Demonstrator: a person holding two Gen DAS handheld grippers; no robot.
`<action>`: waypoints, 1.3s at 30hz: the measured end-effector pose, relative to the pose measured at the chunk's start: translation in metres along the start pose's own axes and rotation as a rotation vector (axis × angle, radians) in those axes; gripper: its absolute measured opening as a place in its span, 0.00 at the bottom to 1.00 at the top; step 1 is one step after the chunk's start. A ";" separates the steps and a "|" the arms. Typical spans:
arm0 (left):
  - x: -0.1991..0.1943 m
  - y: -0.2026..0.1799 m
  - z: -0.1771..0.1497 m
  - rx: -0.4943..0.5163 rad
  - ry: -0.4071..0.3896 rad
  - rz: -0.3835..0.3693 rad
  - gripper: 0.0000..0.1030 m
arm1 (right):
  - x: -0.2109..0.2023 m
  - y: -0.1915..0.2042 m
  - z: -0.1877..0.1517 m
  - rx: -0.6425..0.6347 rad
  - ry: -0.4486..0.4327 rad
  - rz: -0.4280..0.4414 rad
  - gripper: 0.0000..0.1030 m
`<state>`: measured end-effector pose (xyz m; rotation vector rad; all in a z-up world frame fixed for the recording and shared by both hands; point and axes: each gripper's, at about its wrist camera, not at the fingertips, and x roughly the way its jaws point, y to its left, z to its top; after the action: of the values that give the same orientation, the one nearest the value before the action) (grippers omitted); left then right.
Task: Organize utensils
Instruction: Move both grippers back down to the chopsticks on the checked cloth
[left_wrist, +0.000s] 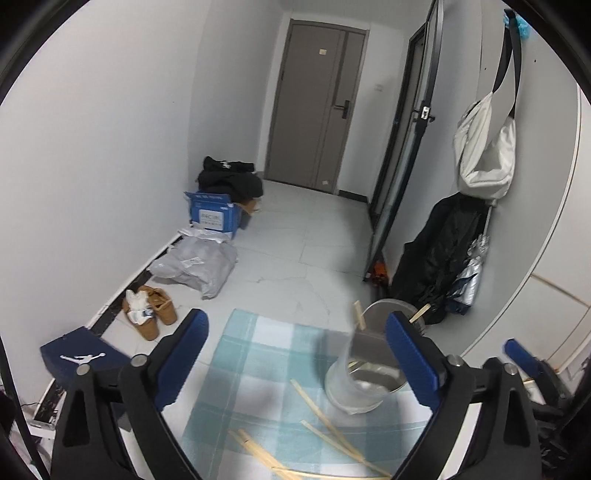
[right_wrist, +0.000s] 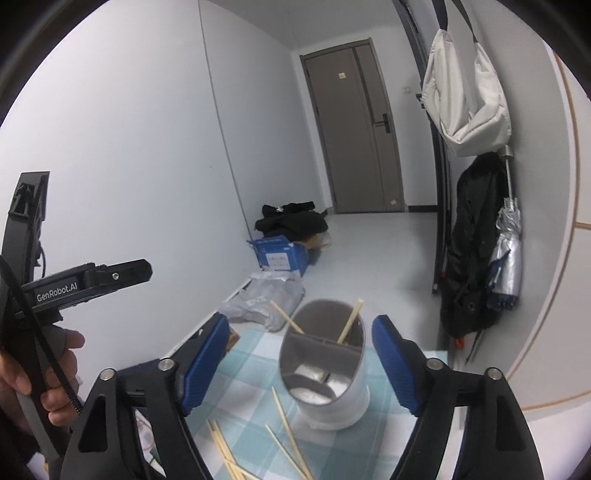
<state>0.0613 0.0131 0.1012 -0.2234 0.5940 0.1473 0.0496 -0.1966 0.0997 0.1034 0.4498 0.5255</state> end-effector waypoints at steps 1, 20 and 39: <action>0.001 0.002 -0.005 -0.003 0.002 0.007 0.97 | -0.002 0.002 -0.004 0.001 0.003 -0.009 0.83; 0.030 0.038 -0.094 -0.093 0.123 0.055 0.98 | 0.021 0.000 -0.091 0.038 0.180 -0.014 0.89; 0.067 0.073 -0.125 -0.205 0.297 0.072 0.98 | 0.085 0.018 -0.146 -0.064 0.395 0.015 0.89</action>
<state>0.0340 0.0573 -0.0501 -0.4275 0.8839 0.2471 0.0428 -0.1410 -0.0607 -0.0606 0.8167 0.5759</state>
